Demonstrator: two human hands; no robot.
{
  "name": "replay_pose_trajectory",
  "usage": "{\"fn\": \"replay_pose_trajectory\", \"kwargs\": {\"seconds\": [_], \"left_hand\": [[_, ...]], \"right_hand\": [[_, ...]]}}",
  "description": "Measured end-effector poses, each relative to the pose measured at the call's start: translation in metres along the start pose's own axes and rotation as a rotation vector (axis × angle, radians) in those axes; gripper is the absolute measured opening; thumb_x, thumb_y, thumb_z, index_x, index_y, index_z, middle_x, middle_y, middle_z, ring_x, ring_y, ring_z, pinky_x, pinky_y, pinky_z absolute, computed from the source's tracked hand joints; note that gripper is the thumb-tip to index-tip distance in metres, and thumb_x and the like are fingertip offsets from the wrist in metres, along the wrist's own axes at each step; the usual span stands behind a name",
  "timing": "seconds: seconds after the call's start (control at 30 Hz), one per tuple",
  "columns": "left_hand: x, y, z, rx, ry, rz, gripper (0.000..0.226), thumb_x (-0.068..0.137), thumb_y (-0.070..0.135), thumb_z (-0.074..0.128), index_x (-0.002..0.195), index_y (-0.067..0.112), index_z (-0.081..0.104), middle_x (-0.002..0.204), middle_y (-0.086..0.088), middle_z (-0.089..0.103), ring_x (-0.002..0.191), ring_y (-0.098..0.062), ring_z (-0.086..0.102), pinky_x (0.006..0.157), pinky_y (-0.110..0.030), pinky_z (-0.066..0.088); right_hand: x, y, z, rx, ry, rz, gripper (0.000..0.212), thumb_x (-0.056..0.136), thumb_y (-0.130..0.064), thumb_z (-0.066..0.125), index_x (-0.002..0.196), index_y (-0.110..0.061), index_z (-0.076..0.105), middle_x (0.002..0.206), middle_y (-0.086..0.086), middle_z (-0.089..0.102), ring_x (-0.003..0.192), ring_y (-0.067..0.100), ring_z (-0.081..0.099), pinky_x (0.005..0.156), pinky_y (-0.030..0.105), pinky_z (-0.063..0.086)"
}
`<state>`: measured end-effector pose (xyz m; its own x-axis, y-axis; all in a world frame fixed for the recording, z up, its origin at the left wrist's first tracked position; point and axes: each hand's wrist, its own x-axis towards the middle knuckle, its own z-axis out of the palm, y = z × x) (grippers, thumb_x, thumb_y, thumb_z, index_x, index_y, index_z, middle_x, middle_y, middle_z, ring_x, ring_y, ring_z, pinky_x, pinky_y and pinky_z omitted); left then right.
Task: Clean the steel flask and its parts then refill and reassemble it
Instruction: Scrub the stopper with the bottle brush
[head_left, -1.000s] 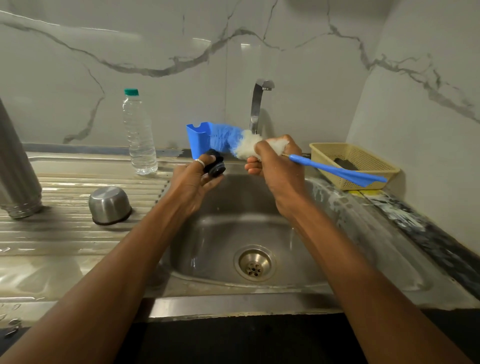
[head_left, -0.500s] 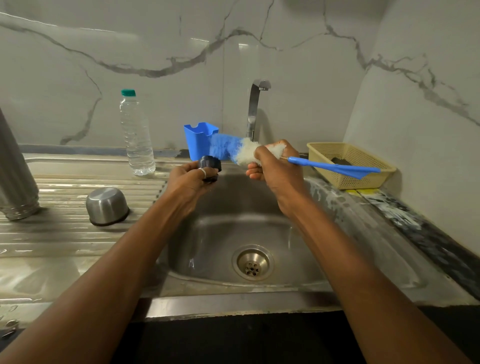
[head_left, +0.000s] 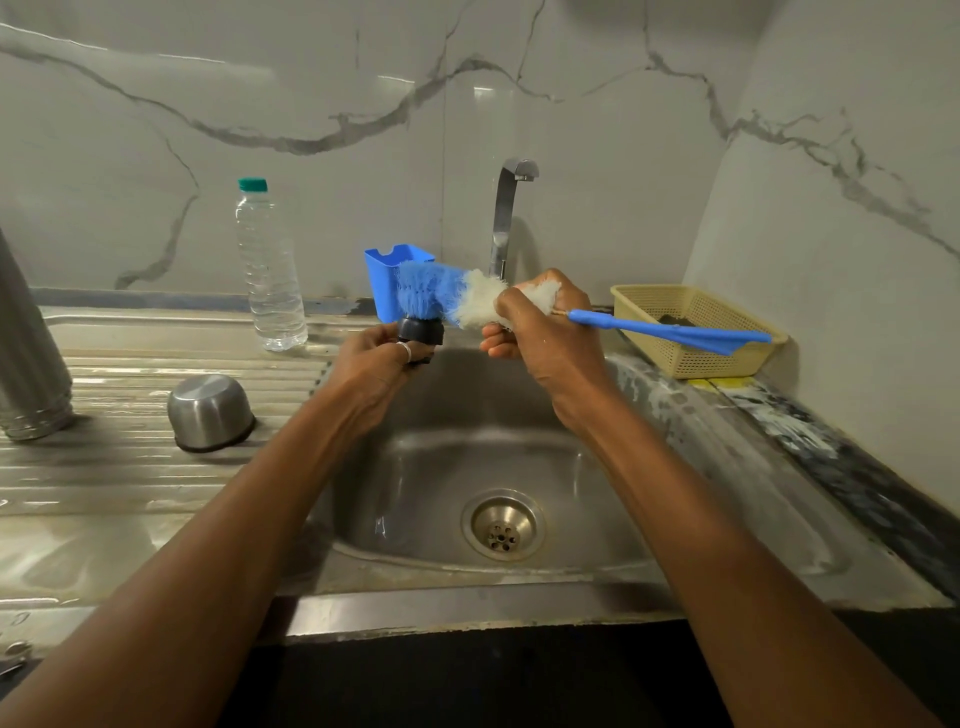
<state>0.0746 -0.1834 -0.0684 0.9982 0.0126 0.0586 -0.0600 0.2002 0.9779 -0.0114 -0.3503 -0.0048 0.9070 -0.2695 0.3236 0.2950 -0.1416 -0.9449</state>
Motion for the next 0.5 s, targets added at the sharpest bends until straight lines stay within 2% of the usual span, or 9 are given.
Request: {"fn": "replay_pose_trajectory", "kwargs": {"seconds": [0.07, 0.17, 0.33, 0.43, 0.5], "left_hand": [[-0.001, 0.0, -0.002, 0.028, -0.014, 0.042, 0.036, 0.089, -0.013, 0.064, 0.121, 0.004, 0.061, 0.099, -0.01, 0.072, 0.088, -0.017, 0.07, 0.073, -0.021, 0.057], [-0.003, -0.002, 0.0, 0.068, -0.036, 0.062, 0.043, 0.091, -0.016, 0.06, 0.127, 0.008, 0.056, 0.106, -0.009, 0.071, 0.09, -0.014, 0.07, 0.065, -0.015, 0.054], [0.004, -0.006, -0.005, 0.108, 0.014, 0.09, 0.049, 0.09, -0.014, 0.064, 0.133, 0.007, 0.056, 0.108, -0.009, 0.071, 0.091, -0.013, 0.07, 0.069, -0.018, 0.055], [0.0, -0.005, -0.004, 0.125, 0.003, 0.084, 0.043, 0.09, -0.013, 0.064, 0.128, 0.007, 0.059, 0.104, -0.008, 0.072, 0.088, -0.013, 0.07, 0.068, -0.016, 0.054], [-0.007, -0.004, 0.003, 0.129, -0.09, 0.07, 0.036, 0.091, -0.012, 0.063, 0.12, 0.009, 0.061, 0.105, -0.011, 0.071, 0.092, -0.017, 0.071, 0.072, -0.019, 0.056]], "right_hand": [[0.002, -0.001, -0.001, 0.011, 0.025, 0.008, 0.003, 0.089, -0.01, 0.059, 0.089, -0.008, 0.059, 0.065, 0.008, 0.07, 0.058, 0.017, 0.069, 0.07, 0.039, 0.062], [0.002, 0.0, -0.005, 0.004, 0.074, 0.013, 0.003, 0.089, -0.011, 0.06, 0.089, -0.008, 0.06, 0.064, 0.007, 0.069, 0.056, 0.016, 0.068, 0.071, 0.041, 0.062], [0.0, -0.002, -0.003, -0.008, 0.041, -0.011, 0.011, 0.089, -0.011, 0.06, 0.094, -0.001, 0.061, 0.066, 0.009, 0.071, 0.056, 0.017, 0.069, 0.064, 0.034, 0.061], [0.002, 0.0, -0.005, 0.007, 0.069, -0.006, 0.005, 0.089, -0.01, 0.059, 0.089, -0.005, 0.06, 0.065, 0.01, 0.069, 0.055, 0.018, 0.067, 0.061, 0.033, 0.059], [0.002, 0.004, -0.004, -0.013, 0.064, 0.005, 0.003, 0.09, -0.011, 0.059, 0.089, -0.008, 0.058, 0.065, 0.01, 0.069, 0.056, 0.018, 0.067, 0.063, 0.035, 0.06]]}}
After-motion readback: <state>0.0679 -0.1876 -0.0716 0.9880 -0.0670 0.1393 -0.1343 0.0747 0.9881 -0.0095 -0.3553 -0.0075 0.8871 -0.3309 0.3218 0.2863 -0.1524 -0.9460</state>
